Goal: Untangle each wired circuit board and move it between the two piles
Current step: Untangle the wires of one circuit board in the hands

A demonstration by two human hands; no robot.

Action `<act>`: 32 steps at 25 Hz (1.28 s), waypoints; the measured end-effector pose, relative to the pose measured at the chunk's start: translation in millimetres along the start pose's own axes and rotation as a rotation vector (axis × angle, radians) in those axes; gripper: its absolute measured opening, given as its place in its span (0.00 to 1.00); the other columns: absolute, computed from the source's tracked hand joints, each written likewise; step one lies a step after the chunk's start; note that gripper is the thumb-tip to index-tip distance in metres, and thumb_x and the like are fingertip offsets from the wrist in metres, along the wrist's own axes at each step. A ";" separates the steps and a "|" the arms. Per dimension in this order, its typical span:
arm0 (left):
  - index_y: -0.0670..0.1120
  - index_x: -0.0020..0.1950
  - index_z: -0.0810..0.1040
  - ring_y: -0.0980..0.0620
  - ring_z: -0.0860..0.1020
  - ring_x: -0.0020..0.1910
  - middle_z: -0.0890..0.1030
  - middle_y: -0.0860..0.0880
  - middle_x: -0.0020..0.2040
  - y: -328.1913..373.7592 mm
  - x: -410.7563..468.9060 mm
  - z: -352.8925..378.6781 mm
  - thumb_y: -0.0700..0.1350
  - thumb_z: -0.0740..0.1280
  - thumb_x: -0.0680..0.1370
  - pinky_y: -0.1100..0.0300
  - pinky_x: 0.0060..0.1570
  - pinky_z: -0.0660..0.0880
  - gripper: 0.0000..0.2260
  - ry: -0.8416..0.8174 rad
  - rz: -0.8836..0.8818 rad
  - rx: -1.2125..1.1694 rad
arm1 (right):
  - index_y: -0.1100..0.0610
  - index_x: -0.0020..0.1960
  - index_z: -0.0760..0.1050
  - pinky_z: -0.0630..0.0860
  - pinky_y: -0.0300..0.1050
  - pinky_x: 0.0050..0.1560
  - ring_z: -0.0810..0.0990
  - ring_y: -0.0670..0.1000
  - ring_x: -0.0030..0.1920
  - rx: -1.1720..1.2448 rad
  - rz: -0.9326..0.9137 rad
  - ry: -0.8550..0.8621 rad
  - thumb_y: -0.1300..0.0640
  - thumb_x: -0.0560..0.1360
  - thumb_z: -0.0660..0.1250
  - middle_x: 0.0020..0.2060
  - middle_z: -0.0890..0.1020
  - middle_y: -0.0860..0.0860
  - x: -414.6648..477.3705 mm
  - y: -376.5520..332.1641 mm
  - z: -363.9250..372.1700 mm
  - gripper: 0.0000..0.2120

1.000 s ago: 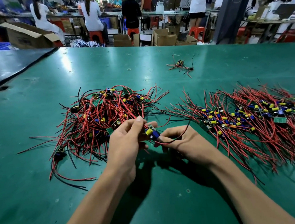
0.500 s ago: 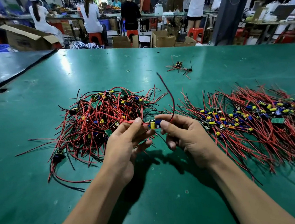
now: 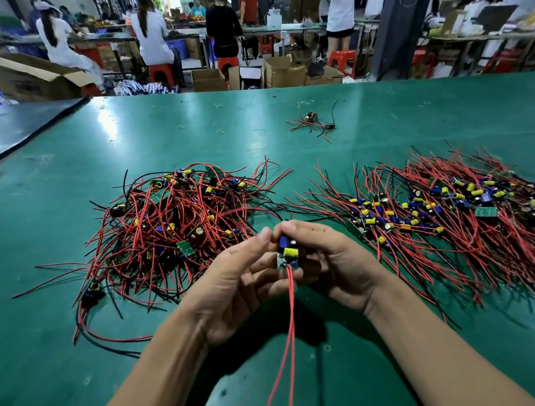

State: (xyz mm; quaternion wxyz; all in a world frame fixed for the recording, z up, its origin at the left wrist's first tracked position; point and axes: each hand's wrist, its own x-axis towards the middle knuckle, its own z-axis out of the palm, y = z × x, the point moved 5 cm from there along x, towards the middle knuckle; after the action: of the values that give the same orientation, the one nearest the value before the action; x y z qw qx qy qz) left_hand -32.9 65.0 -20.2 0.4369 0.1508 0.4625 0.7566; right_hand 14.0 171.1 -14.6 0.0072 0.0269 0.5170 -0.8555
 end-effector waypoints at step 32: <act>0.40 0.41 0.80 0.44 0.79 0.27 0.80 0.38 0.34 -18.9 2.7 5.3 0.38 0.69 0.76 0.59 0.28 0.78 0.04 0.063 0.048 0.283 | 0.54 0.41 0.73 0.68 0.36 0.21 0.68 0.44 0.22 -0.095 -0.007 0.204 0.56 0.68 0.78 0.27 0.73 0.49 0.5 5.8 -26.8 0.13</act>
State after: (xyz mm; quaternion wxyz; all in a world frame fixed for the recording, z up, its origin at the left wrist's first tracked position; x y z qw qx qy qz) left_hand -21.2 73.8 -33.6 0.3785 0.1981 0.5744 0.6982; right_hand 14.8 192.2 -32.3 -0.0470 0.1119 0.5552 -0.8228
